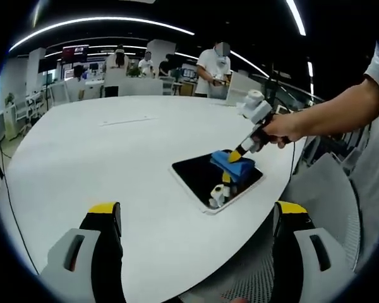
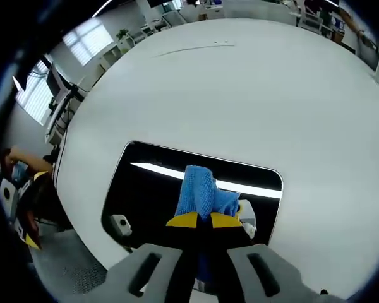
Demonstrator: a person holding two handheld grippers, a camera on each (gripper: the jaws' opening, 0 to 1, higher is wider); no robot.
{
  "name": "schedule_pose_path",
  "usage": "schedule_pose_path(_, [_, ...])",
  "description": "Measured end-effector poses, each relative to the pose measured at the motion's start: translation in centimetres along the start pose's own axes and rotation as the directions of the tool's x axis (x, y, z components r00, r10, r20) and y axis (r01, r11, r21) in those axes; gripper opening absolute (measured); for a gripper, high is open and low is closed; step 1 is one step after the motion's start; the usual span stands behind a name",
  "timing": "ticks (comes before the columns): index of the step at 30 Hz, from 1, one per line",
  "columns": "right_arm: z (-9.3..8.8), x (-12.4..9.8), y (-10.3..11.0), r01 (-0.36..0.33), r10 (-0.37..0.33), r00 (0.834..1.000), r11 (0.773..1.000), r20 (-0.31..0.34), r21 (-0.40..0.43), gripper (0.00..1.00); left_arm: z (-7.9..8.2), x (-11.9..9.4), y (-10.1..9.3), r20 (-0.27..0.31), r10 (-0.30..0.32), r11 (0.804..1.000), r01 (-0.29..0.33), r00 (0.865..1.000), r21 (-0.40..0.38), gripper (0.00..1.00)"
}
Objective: Wipe the mirror surface with the cleaning cloth until all visible marks leave the cleaned area.
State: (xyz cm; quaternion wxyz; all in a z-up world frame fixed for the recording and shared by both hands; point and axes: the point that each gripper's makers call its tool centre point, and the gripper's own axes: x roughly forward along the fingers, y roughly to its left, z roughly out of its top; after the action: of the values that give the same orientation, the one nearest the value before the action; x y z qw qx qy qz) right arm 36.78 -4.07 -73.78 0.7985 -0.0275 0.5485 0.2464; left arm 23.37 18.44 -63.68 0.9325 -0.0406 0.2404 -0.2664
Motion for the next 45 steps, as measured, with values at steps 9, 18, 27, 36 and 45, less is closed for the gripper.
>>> schedule_pose_path(9, [-0.6, -1.0, -1.1, 0.024, -0.024, 1.000, 0.999, 0.009, 0.024, 0.00, -0.2, 0.1, 0.8, -0.001, -0.001, 1.000, 0.001, 1.000, -0.002, 0.99])
schedule_pose_path(18, [-0.7, -1.0, -2.9, 0.035, -0.036, 0.999, 0.998, 0.014, 0.055, 0.00, -0.2, -0.3, 1.7, 0.014, 0.054, 0.999, -0.054, 0.998, 0.003, 0.99])
schedule_pose_path(27, [-0.9, -1.2, -3.9, 0.050, -0.050, 0.999, 0.995, 0.003, 0.084, 0.00, 0.2, -0.3, 2.1, 0.030, 0.068, 0.998, -0.068, 0.997, 0.001, 0.99])
schedule_pose_path(36, [-1.3, -1.6, -4.8, 0.070, -0.070, 0.998, 0.994, -0.004, 0.088, 0.00, 0.2, 0.1, 1.8, 0.031, 0.065, 0.998, -0.065, 0.997, -0.002, 0.99])
schedule_pose_path(45, [-1.6, -1.7, -5.7, 0.071, -0.073, 0.997, 0.990, 0.007, 0.119, 0.00, -0.4, 0.0, 0.9, 0.025, 0.078, 0.997, -0.078, 0.997, 0.016, 0.99])
